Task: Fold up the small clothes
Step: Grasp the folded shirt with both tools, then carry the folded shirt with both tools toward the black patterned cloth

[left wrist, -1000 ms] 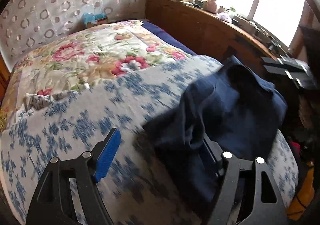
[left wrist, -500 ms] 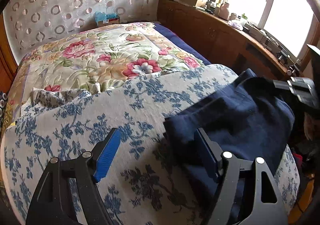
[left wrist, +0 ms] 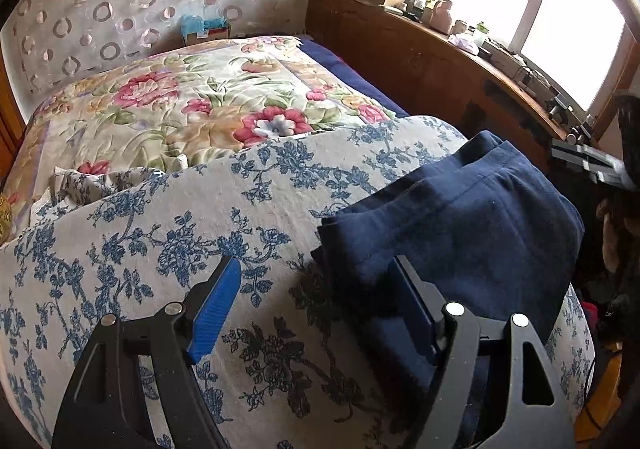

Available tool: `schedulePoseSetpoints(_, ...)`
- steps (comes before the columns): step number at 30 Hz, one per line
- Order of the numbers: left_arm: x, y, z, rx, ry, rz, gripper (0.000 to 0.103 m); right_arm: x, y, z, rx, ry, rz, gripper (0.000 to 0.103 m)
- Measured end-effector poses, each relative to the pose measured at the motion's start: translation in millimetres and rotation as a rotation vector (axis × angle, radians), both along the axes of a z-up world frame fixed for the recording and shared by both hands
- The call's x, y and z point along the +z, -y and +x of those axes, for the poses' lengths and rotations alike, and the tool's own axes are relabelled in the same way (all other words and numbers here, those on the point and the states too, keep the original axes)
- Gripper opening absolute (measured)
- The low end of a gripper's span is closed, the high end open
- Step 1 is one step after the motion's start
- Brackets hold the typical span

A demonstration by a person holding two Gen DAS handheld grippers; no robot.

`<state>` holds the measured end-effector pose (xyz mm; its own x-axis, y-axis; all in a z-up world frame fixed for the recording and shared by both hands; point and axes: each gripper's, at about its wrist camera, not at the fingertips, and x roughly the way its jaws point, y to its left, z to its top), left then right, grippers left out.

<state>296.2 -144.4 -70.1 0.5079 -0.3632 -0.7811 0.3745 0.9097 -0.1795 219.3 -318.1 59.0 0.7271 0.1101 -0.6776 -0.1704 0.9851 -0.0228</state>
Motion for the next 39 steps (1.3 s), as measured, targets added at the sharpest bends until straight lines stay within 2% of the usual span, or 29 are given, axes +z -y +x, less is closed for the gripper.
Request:
schedulePoseSetpoints(2,-2,2,3,-0.004,-0.012,-0.004,0.077,-9,1,-9,0.008,-0.038,0.041,0.073)
schedulePoseSetpoints(5,-5,3,6,-0.008,-0.02,-0.016,0.077,-18,12,-19,0.019,-0.086,0.081,0.074)
schedulePoseSetpoints(10,-7,4,8,-0.006,-0.034,-0.047,0.076,-38,24,-3,0.002,-0.16,0.164,0.077)
schedulePoseSetpoints(15,-5,9,8,-0.027,-0.038,-0.064,0.062,-36,22,16,0.018,-0.189,0.199,0.077)
schedulePoseSetpoints(17,-5,11,8,-0.04,-0.047,-0.088,0.052,-36,21,20,0.021,-0.194,0.21,0.077)
schedulePoseSetpoints(18,-5,12,9,-0.046,-0.052,-0.098,0.047,-37,21,20,0.021,-0.195,0.215,0.075)
schedulePoseSetpoints(20,-5,14,9,-0.051,-0.05,-0.102,0.045,-39,20,21,0.036,-0.198,0.229,0.066)
schedulePoseSetpoints(22,-6,14,9,-0.054,-0.052,-0.111,0.041,-42,13,20,0.038,-0.185,0.211,0.062)
schedulePoseSetpoints(24,-6,14,11,-0.059,-0.063,-0.131,0.031,-41,8,17,0.042,-0.166,0.175,0.056)
schedulePoseSetpoints(26,-7,15,11,-0.073,-0.072,-0.148,0.023,-43,4,14,0.063,-0.156,0.163,0.039)
schedulePoseSetpoints(27,-5,16,10,-0.079,-0.068,-0.146,0.017,-44,2,14,0.074,-0.155,0.159,0.036)
schedulePoseSetpoints(29,0,19,6,-0.084,-0.041,-0.137,0.015,-44,-1,12,0.094,-0.145,0.139,0.027)
schedulePoseSetpoints(32,15,19,-4,-0.095,0.008,-0.148,0.014,-43,0,9,0.106,-0.116,0.126,0.022)
schedulePoseSetpoints(39,65,16,-33,-0.103,0.135,-0.197,0.013,-17,5,-9,0.115,0.01,0.151,0.02)
